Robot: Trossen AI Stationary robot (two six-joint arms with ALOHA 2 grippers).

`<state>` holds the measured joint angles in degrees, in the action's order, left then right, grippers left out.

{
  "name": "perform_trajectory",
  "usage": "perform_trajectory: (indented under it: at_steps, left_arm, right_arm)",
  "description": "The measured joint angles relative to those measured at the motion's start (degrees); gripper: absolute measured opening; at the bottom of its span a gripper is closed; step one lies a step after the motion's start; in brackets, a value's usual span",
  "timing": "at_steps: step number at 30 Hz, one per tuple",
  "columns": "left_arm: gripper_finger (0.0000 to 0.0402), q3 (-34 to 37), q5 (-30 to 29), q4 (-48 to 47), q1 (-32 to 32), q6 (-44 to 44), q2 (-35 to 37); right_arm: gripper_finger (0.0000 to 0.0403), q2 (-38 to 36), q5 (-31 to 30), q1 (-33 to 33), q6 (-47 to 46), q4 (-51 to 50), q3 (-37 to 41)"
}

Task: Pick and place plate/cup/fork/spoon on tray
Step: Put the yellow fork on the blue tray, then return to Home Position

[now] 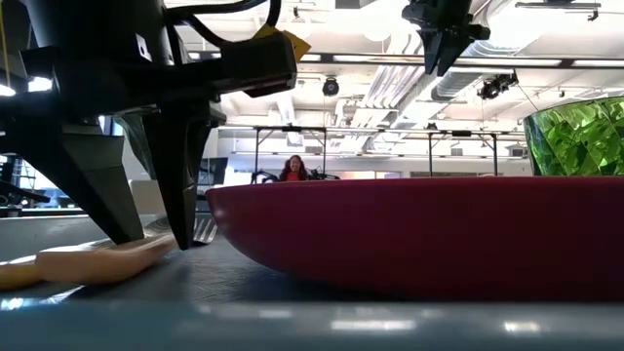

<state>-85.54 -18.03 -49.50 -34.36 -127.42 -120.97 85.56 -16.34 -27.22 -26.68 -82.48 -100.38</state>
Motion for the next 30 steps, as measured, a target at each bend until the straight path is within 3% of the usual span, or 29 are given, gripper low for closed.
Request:
perform_trajectory:
  at_steps: [21,30]
  left_arm:
    - [0.0107,-1.29,-0.47,-1.96,-0.01,0.56,0.01]
    - [0.0106,-1.31,-0.53,-6.71,0.66,2.17,4.20]
  right_arm:
    - [0.0139,0.00,0.00,0.00,0.21,0.02,0.00]
    - [0.0139,0.00,0.36,0.00,1.66,0.35,0.00]
